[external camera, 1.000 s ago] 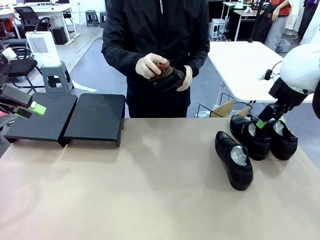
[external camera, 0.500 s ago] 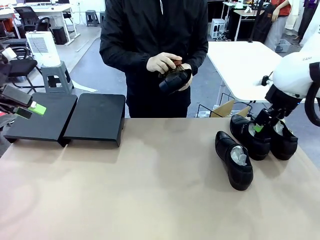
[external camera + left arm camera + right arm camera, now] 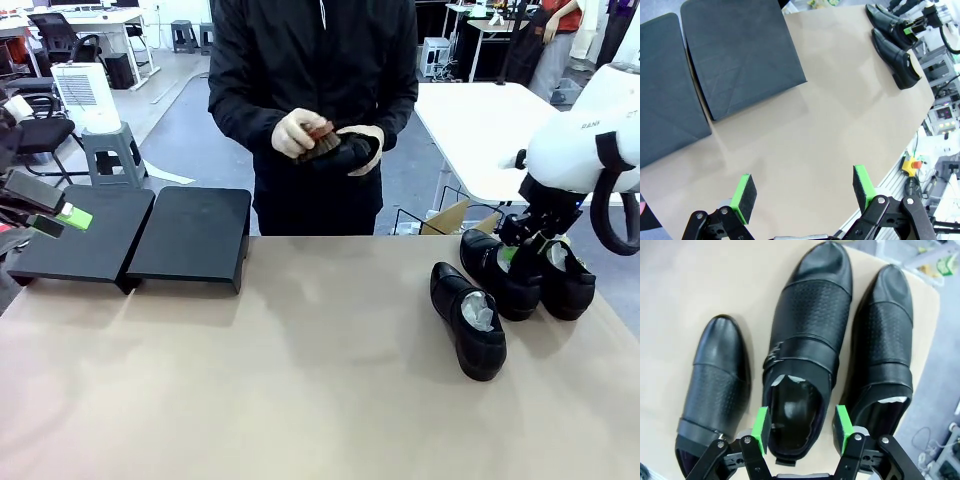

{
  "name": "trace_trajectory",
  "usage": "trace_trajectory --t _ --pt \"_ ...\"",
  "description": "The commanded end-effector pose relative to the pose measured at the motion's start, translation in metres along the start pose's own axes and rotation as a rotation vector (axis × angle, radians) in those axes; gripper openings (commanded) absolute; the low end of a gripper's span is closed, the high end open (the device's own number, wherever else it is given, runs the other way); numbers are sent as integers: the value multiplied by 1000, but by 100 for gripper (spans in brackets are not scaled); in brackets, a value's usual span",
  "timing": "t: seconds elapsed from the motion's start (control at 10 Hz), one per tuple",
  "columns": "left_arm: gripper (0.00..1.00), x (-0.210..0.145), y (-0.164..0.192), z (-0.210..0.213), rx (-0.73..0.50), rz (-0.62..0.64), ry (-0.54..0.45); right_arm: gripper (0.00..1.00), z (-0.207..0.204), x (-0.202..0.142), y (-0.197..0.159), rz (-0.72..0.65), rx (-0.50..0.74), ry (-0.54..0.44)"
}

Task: Organize the shoes by placing them on the stand.
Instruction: Pick up one Shoe and place it in the middle of the table.

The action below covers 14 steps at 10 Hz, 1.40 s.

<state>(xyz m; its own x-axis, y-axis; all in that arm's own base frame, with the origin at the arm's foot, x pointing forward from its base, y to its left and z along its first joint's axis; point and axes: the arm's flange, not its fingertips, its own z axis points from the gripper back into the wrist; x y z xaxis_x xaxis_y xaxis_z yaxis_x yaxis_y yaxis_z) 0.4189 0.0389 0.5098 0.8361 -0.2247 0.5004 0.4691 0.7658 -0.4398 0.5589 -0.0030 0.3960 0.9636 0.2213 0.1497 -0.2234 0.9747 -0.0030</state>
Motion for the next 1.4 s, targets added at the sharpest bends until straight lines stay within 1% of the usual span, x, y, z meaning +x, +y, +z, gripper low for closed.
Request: trace_trajectory --t 0.0,0.2,0.6,0.8,1.1,1.3 --pt "100 0 1 1 -12 -10 -3 68 -2 7 -5 -60 -60 28" --pt "100 0 1 1 -12 -10 -3 68 -10 7 -7 -81 -25 52" --pt "100 0 1 1 -12 -10 -3 68 -28 7 -7 -88 -25 98" --pt "100 0 1 1 -12 -10 -3 68 -36 7 -5 -94 -23 109" --pt "100 0 1 1 -12 -10 -3 68 -46 9 -4 -100 -69 104" --pt "100 0 1 1 -12 -10 -3 68 -52 9 -5 -111 -63 104"
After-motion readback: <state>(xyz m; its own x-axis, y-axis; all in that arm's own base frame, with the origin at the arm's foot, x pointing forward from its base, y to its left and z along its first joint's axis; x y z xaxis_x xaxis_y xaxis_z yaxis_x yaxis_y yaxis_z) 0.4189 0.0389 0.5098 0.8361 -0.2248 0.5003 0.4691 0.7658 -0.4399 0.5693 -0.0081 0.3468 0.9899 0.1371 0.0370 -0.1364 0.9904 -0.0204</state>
